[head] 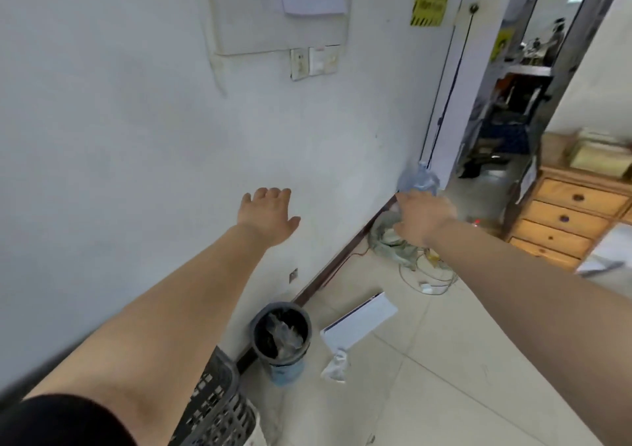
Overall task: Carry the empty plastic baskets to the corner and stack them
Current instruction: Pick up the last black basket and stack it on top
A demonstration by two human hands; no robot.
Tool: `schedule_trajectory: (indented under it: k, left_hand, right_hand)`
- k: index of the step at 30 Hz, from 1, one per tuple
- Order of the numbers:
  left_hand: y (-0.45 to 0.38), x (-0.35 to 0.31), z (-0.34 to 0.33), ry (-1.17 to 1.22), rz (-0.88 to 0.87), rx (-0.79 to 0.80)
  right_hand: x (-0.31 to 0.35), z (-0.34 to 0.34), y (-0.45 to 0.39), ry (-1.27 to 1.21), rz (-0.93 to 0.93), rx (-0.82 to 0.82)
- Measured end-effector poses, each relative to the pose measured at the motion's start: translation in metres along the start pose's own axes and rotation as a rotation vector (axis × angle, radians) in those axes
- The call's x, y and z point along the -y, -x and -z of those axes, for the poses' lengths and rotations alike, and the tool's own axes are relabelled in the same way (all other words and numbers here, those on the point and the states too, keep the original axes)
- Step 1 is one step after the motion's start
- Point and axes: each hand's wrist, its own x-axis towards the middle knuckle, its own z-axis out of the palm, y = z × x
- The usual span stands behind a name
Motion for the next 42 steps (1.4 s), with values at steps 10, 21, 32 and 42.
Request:
schedule_trajectory:
  k: [10,21,32,42]
  left_hand:
    - [-0.080,-0.151,0.034,-0.016,-0.252,-0.057]
    - [-0.208,-0.260,0.051,0.007,-0.553,-0.110]
    - [-0.309,-0.401,0.055,0.008,-0.918,-0.182]
    - [-0.272,-0.596,0.064,0.104,-1.213,-0.220]
  right_hand:
    - [-0.150,-0.004,0.017,-0.025,-0.294,-0.039]
    - [-0.247,0.005,-0.015,0.003,-0.579,-0.047]
    - [-0.341,-0.001,-0.007,0.072,-0.924,0.012]
    - [-0.444,-0.024,0.075,0.136,-1.211,0.111]
